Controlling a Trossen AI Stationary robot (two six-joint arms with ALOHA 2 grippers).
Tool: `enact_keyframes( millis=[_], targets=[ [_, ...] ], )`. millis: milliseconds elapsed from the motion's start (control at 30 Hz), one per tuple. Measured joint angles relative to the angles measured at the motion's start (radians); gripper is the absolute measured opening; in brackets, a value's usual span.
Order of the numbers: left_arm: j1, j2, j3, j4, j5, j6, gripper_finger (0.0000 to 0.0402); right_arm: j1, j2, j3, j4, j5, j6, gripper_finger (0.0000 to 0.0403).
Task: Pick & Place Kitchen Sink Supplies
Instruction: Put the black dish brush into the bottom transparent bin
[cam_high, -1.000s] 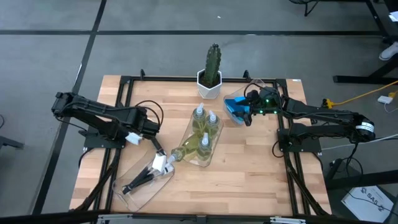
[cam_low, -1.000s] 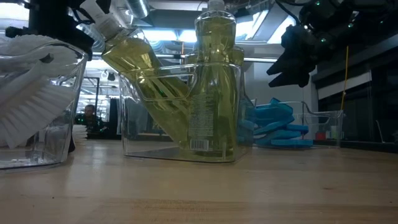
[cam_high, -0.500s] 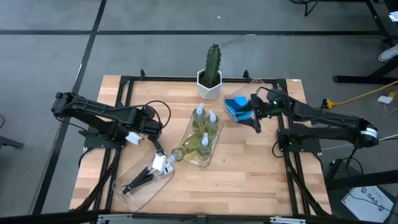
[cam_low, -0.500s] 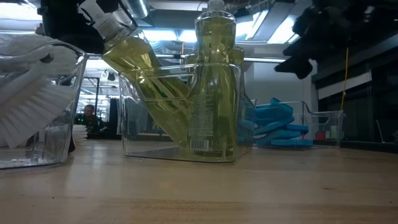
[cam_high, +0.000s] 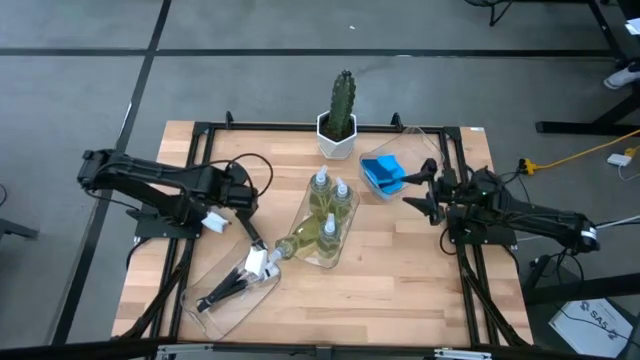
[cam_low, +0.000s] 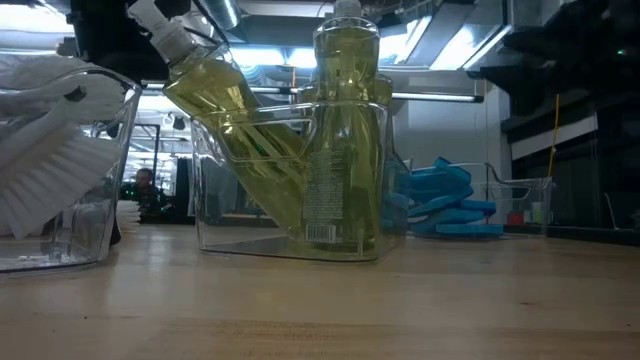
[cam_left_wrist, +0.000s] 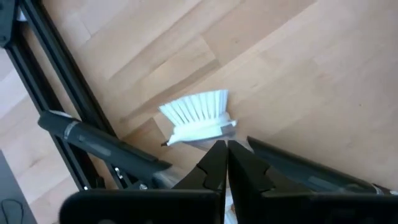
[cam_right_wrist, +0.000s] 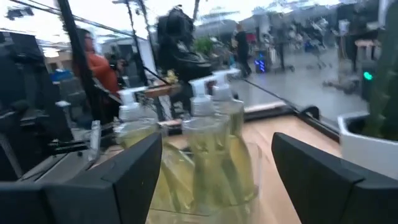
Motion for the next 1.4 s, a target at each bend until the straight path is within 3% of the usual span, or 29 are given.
enact_keyframes(
  millis=[133, 567, 800, 1400],
  targets=[
    [0.014, -0.012, 0.000, 0.024, 0.000, 0.043, 0.0002, 0.041, -0.061, -0.040, -0.034, 0.031, -0.014, 0.0300],
    [0.029, -0.077, 0.000, 0.174, -0.002, 0.196, 0.0002, 0.127, -0.161, -0.104, -0.142, 0.319, -0.139, 0.0300],
    [0.029, -0.134, 0.000, 0.304, 0.058, 0.369, 0.0002, 0.127, -0.161, -0.104, -0.174, 0.323, 0.010, 0.0300],
    [0.029, -0.167, -0.135, 0.358, 0.046, 0.320, 0.0004, 0.126, -0.161, -0.103, -0.172, 0.356, 0.171, 0.0300]
  ],
)
